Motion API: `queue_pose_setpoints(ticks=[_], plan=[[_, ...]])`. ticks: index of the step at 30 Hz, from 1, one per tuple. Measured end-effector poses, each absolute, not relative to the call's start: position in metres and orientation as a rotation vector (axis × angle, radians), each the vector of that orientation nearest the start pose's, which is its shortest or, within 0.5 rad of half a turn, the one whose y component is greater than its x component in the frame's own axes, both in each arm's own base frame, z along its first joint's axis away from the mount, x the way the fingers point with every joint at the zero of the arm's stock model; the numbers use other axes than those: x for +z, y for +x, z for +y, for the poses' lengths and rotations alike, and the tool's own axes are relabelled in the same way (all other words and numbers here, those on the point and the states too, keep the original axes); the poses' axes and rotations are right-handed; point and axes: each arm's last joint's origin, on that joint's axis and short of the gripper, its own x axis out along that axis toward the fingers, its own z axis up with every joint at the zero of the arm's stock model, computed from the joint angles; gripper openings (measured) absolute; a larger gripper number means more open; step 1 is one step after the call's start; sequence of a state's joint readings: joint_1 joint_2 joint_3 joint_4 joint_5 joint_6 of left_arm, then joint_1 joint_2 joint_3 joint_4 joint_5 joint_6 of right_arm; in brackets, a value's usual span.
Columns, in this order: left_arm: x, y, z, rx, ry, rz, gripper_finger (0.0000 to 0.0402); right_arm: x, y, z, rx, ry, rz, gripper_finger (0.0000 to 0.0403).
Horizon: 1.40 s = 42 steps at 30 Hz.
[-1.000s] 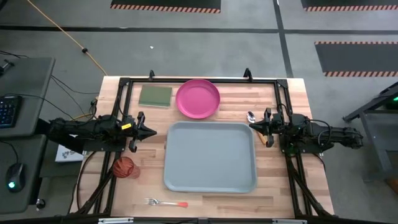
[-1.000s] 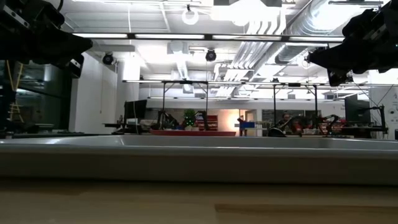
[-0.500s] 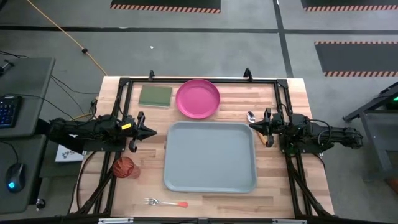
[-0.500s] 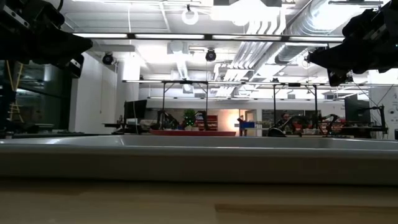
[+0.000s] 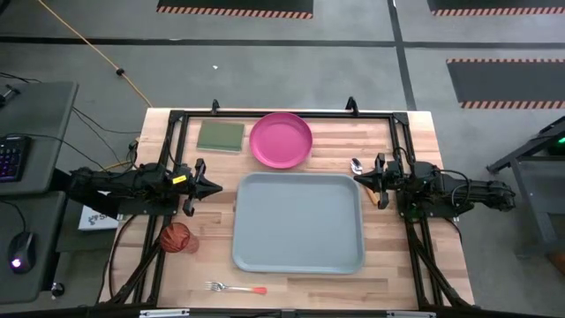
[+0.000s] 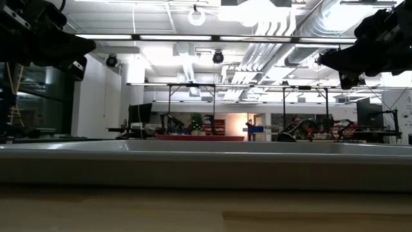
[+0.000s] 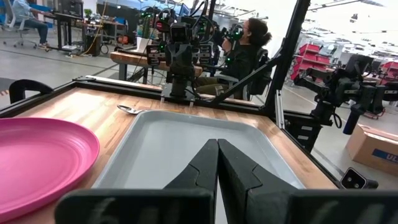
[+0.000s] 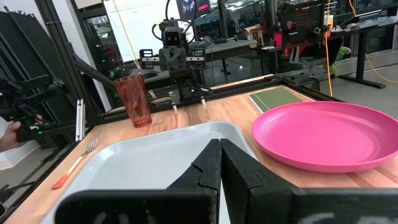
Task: Pick and place plate/cup/fork/spoon on tray
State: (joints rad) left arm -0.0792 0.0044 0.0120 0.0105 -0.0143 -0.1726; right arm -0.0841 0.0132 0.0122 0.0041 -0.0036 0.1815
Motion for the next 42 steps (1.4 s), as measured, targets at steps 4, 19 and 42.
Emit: queue_pose_setpoints(ticks=[4,19,42], plan=[[0.1683,0.0969,-0.0073,-0.066,-0.173,-0.013,0.0000,0.1670,0.0975,-0.0081,-0.080,0.181,-0.010,0.0000],[0.1683,0.0969,-0.0073,-0.066,-0.173,-0.013,0.0000,0.1671,0.0974,-0.0081,-0.080,0.181,-0.011,0.0000],[0.1683,0.0969,-0.0073,-0.066,-0.173,-0.013,0.0000,0.1673,0.0974,-0.0082,-0.083,0.131,-0.011,0.0000]])
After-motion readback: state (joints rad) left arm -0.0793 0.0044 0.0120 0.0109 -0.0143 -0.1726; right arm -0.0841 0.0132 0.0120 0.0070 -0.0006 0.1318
